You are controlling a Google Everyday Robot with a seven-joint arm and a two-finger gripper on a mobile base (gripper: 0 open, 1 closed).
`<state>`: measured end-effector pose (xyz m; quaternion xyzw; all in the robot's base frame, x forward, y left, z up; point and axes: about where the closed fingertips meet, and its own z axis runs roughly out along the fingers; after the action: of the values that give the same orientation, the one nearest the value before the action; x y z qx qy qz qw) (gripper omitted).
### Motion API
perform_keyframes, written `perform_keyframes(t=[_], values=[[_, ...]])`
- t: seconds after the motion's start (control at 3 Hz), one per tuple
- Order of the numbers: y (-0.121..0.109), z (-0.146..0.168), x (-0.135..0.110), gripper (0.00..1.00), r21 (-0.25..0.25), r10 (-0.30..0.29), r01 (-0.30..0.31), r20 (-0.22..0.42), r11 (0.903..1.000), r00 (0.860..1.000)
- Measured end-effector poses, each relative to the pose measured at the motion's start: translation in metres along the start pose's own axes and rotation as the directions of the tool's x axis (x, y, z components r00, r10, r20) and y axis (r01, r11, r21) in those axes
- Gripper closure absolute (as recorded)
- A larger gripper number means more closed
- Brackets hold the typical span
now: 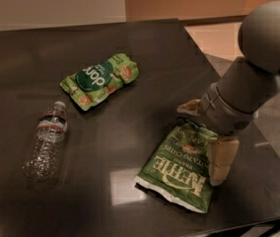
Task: Move green jalapeno chip bag near green rice chip bag
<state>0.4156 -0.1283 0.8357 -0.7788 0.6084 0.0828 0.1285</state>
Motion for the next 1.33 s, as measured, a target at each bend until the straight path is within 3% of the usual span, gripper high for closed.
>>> perform_keyframes(t=[0.33, 0.67, 1.33], values=[[0.0019, 0.011, -0.0015, 0.0, -0.013, -0.031, 0.031, -0.002, 0.9994, 1.0], [0.0023, 0.0127, -0.0033, 0.18, -0.021, -0.039, 0.039, -0.011, 0.999, 0.999], [-0.0069, 0.0037, -0.0052, 0.65, -0.02, -0.013, 0.012, -0.017, 0.9997, 1.0]])
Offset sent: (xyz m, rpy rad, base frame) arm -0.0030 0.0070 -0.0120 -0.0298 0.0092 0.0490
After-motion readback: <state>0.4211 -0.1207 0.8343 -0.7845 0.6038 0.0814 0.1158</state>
